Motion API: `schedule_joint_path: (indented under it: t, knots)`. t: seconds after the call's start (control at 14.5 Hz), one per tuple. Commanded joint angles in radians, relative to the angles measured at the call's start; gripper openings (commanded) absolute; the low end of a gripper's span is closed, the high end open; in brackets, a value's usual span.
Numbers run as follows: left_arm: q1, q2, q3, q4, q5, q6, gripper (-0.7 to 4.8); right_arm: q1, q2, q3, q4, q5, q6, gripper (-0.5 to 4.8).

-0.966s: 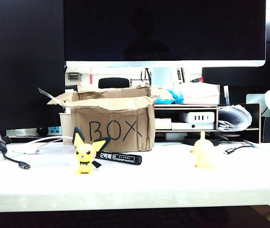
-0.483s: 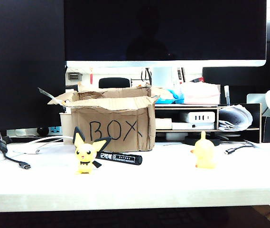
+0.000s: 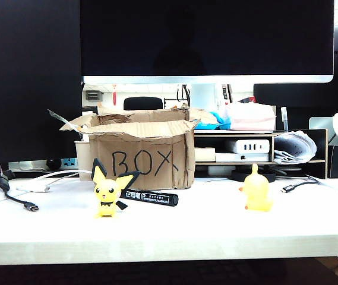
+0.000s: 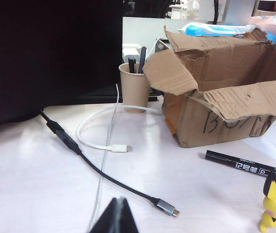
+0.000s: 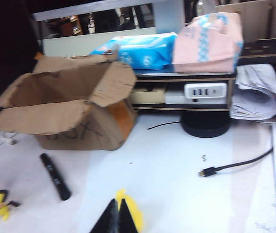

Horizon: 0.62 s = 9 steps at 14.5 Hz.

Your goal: Put the doll that is least similar in color compared to the others into the paper box.

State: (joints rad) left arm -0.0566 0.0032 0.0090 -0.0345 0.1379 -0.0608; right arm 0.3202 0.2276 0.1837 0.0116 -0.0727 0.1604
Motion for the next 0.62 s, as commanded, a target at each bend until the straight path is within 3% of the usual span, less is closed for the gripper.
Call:
schedule_joint_path:
  t: [0.07,0.35,0.62]
  knots:
    - [0.001,0.0,0.002,0.013,0.0,0.001,-0.05,-0.081,-0.048,-0.049,0.04,-0.008,-0.004,0.04]
    - [0.001,0.0,0.002,0.013,0.0,0.001,-0.05,-0.224,-0.163,-0.062,-0.033,-0.009,-0.009,0.04]
    - [0.001,0.0,0.002,0.013,0.0,0.001,-0.05,-0.237,-0.214,-0.082,-0.089,0.019,-0.117,0.04]
